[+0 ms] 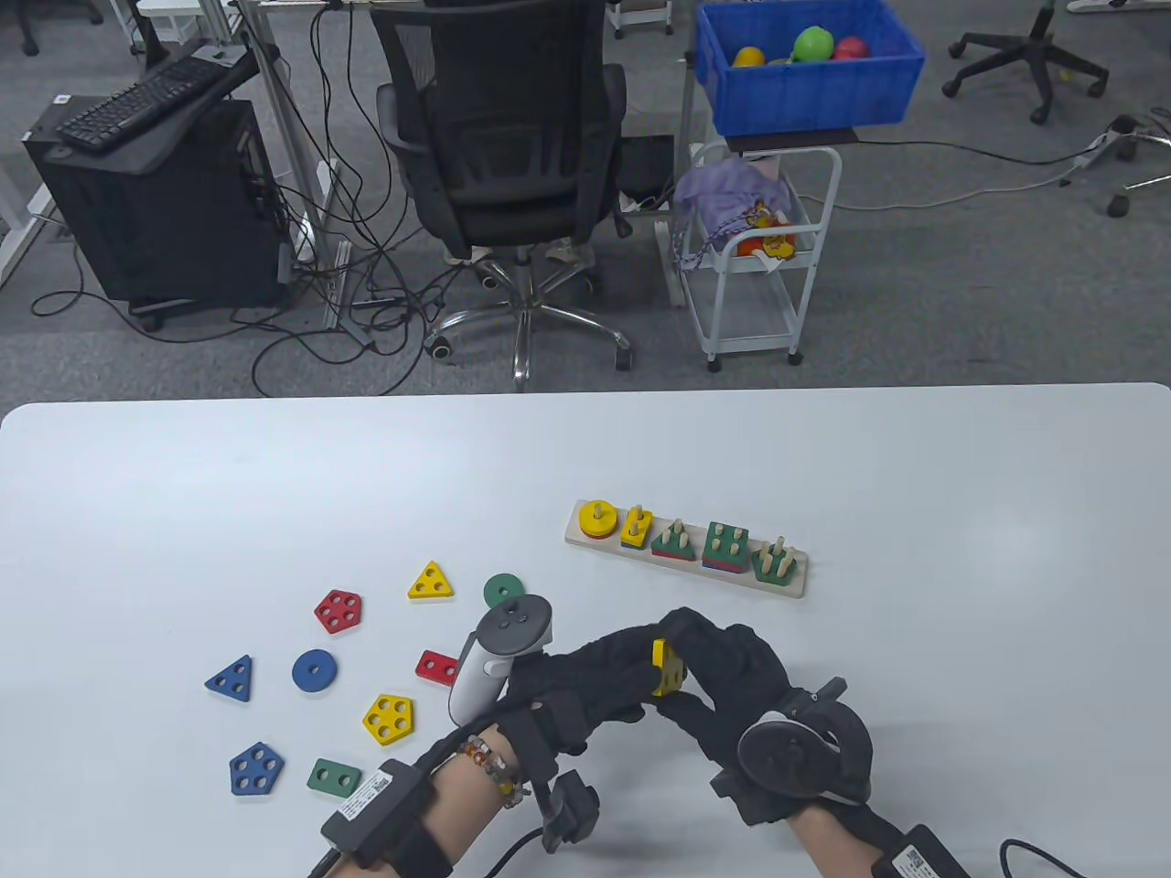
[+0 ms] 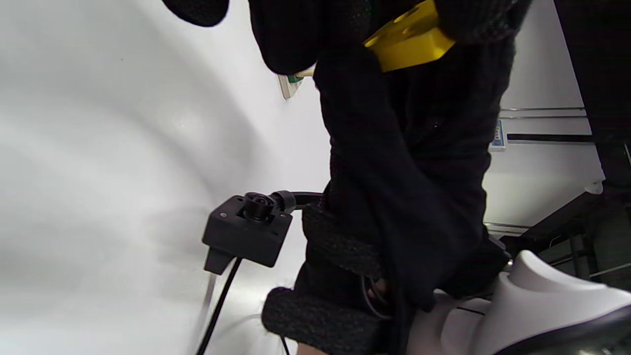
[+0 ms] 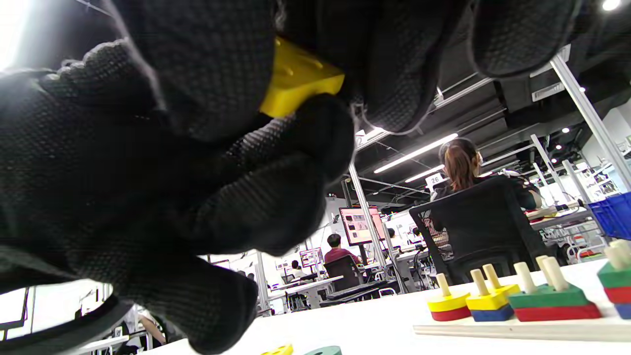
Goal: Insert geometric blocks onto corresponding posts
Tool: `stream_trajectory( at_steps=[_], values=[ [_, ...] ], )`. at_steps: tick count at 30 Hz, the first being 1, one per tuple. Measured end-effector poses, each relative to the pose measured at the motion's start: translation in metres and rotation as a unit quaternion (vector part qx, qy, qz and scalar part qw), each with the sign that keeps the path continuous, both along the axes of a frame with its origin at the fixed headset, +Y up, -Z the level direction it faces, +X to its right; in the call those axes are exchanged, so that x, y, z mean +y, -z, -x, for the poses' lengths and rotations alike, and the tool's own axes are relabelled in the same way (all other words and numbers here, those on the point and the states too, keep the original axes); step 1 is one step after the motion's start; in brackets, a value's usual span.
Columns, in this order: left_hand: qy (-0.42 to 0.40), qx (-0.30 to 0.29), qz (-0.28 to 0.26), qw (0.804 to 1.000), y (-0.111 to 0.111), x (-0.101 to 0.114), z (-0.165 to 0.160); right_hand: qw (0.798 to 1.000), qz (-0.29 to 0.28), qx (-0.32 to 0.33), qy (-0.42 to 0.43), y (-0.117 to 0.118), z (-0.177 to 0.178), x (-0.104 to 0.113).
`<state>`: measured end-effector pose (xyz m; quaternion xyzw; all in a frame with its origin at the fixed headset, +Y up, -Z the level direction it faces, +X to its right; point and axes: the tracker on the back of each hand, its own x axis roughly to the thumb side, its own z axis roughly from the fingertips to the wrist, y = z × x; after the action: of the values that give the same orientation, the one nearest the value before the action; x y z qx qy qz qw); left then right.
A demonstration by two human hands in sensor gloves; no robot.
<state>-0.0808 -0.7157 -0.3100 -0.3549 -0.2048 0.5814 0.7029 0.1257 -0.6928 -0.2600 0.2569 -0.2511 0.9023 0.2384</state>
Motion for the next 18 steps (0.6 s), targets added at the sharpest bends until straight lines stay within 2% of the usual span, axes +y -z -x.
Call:
stream_trajectory(
  at_steps=[1,2,5,7,8,10,11,13,17,18],
  values=[
    [0.012,0.001,-0.02,1.0,0.0,0.002,0.002,1.0,-0.002,-0.003,-0.005,0.0,-0.001,0.0],
    [0.033,0.006,-0.067,0.997,-0.001,0.007,0.007,1.0,0.001,-0.005,-0.013,0.001,-0.004,0.0],
    [0.114,0.034,-0.181,0.976,-0.007,0.021,0.033,0.999,0.014,-0.022,-0.046,0.004,-0.017,-0.003],
    [0.2,0.059,-0.269,0.94,-0.011,0.029,0.059,0.995,0.015,-0.057,-0.086,0.009,-0.027,-0.004],
    [0.254,0.075,-0.312,0.912,-0.015,0.033,0.077,0.992,0.019,-0.07,-0.1,0.013,-0.032,-0.004],
    [0.327,0.087,-0.355,0.871,-0.022,0.032,0.106,0.988,0.037,-0.099,-0.111,0.023,-0.041,-0.002],
    [0.352,0.088,-0.36,0.86,-0.025,0.031,0.117,0.987,0.045,-0.104,-0.114,0.027,-0.044,-0.001],
    [0.425,0.098,-0.362,0.824,-0.032,0.027,0.144,0.981,0.073,-0.127,-0.13,0.039,-0.05,0.001],
    [0.568,0.114,-0.371,0.725,-0.035,0.015,0.19,0.96,0.107,-0.181,-0.187,0.071,-0.054,0.009],
    [0.58,0.124,-0.372,0.714,-0.035,0.012,0.197,0.955,0.12,-0.19,-0.195,0.078,-0.053,0.01]
  ],
)
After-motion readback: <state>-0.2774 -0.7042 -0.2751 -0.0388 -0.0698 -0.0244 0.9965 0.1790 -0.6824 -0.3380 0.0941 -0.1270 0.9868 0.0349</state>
